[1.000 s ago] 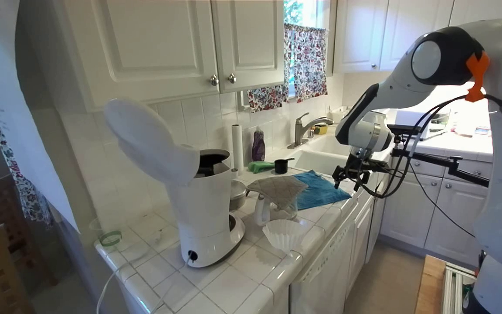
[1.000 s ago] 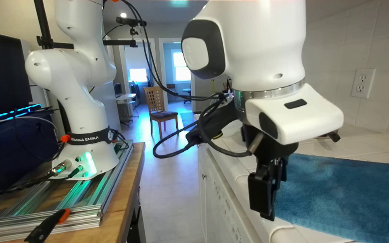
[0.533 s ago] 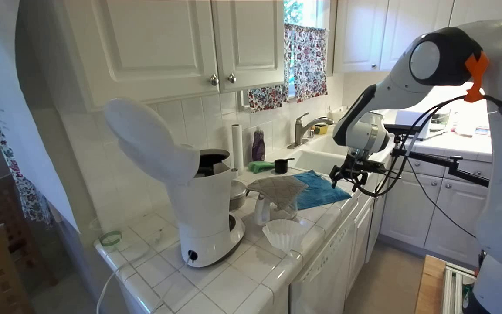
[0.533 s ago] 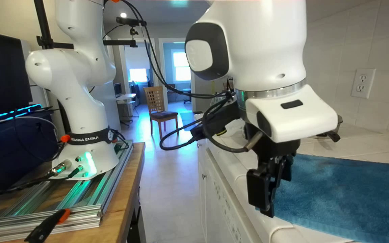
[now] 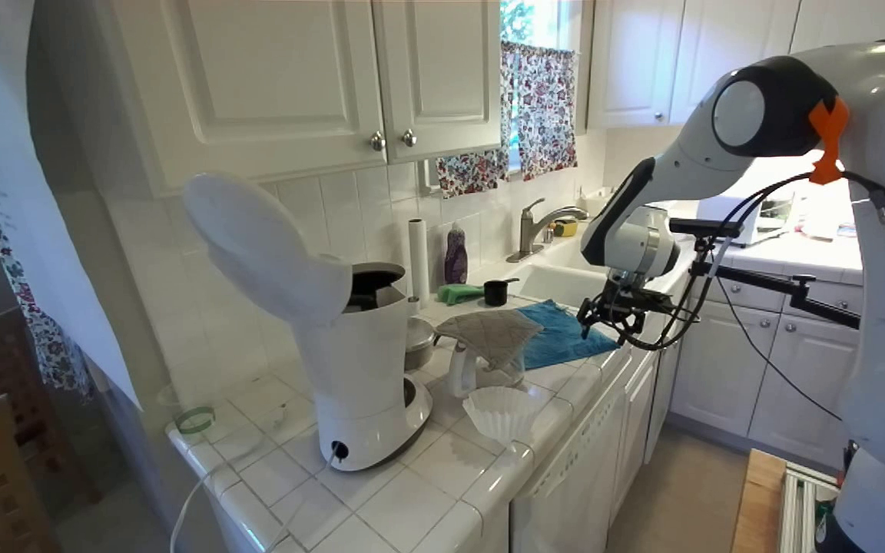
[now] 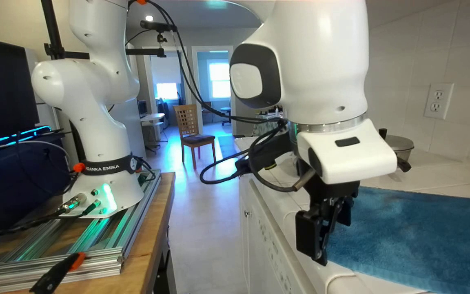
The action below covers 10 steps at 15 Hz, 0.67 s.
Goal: Fold the blue towel and put it on top of the bottle
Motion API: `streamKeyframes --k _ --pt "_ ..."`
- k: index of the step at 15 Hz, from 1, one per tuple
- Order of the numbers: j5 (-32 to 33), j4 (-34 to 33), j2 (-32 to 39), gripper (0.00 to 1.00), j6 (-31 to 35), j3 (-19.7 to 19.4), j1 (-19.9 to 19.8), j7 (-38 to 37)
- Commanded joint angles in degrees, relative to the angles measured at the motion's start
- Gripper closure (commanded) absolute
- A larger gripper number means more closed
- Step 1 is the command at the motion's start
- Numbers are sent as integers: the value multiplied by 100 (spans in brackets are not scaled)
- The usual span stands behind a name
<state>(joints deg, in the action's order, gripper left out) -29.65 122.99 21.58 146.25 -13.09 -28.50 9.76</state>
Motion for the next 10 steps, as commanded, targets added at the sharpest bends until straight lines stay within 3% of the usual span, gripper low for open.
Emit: streamKeyframes --k 1,10 --pt "-108 158 -80 0 260 22 9 -191" --pt "278 388 -219 0 291 -179 275 -918"
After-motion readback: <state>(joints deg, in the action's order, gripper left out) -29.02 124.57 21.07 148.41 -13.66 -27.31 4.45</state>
